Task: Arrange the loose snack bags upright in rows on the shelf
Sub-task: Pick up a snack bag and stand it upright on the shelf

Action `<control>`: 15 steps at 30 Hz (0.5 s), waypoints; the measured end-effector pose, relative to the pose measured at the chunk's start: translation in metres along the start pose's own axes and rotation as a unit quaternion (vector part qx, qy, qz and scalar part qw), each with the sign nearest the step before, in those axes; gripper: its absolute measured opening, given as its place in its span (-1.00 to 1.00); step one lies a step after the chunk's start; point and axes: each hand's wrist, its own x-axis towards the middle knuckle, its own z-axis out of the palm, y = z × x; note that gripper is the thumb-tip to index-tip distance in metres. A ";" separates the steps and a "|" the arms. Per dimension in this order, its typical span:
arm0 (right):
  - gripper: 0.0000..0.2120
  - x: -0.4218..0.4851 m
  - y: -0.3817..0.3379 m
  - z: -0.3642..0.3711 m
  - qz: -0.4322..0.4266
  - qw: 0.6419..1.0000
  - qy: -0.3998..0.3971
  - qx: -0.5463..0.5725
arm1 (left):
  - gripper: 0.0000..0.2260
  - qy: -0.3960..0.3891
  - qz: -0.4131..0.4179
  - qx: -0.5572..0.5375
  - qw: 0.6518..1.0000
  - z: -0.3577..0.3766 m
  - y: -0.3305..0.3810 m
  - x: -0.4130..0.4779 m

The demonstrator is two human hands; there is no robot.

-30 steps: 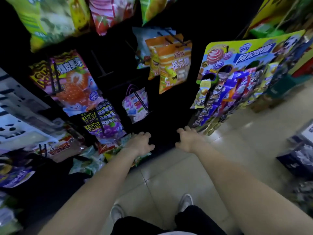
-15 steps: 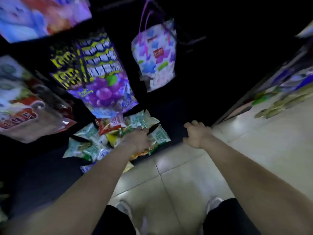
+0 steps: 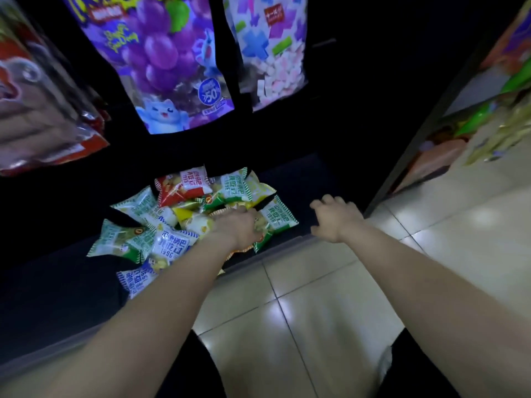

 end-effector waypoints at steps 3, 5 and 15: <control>-0.37 -0.044 -0.004 -0.004 0.003 1.000 0.021 0.000 | -0.40 0.020 0.002 -0.007 1.000 -0.001 0.006 -0.044; -0.37 -0.069 -0.010 -0.010 0.000 0.999 0.036 -0.005 | -0.39 0.044 0.006 -0.010 0.999 -0.003 0.008 -0.071; -0.37 -0.095 -0.029 0.010 -0.010 0.998 0.058 0.016 | -0.41 0.106 0.012 -0.002 0.994 -0.017 0.000 -0.107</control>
